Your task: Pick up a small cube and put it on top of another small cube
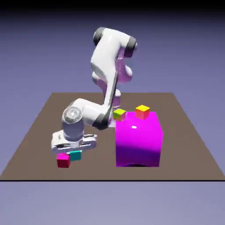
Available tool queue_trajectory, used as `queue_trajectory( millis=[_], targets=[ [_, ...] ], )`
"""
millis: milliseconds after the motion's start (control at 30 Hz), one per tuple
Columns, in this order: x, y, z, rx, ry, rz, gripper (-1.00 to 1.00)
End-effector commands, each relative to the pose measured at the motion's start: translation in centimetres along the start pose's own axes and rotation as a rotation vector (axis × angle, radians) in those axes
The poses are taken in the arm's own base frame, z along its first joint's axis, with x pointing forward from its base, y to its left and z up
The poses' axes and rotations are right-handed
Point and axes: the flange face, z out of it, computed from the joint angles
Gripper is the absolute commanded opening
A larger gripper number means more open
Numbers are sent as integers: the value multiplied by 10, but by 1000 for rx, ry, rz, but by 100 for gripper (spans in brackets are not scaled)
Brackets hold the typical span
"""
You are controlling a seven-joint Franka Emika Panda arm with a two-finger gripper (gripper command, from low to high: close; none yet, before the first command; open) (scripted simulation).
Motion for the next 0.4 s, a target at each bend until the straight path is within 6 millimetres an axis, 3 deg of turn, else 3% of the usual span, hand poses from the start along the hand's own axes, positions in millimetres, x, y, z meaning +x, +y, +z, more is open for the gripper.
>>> queue_trajectory(
  millis=[0,33,133,167,200,233,333,367],
  targets=[
    [0,15,1,10,-8,29,-100],
    [0,15,1,10,-8,29,-100],
    [5,10,58,10,-8,28,-100],
    [5,9,69,10,-8,29,-100],
    [5,9,69,10,-8,29,100],
    [5,9,69,10,-8,29,100],
    [2,14,11,10,-8,28,100],
    [0,15,1,10,-8,29,100]
  ],
)
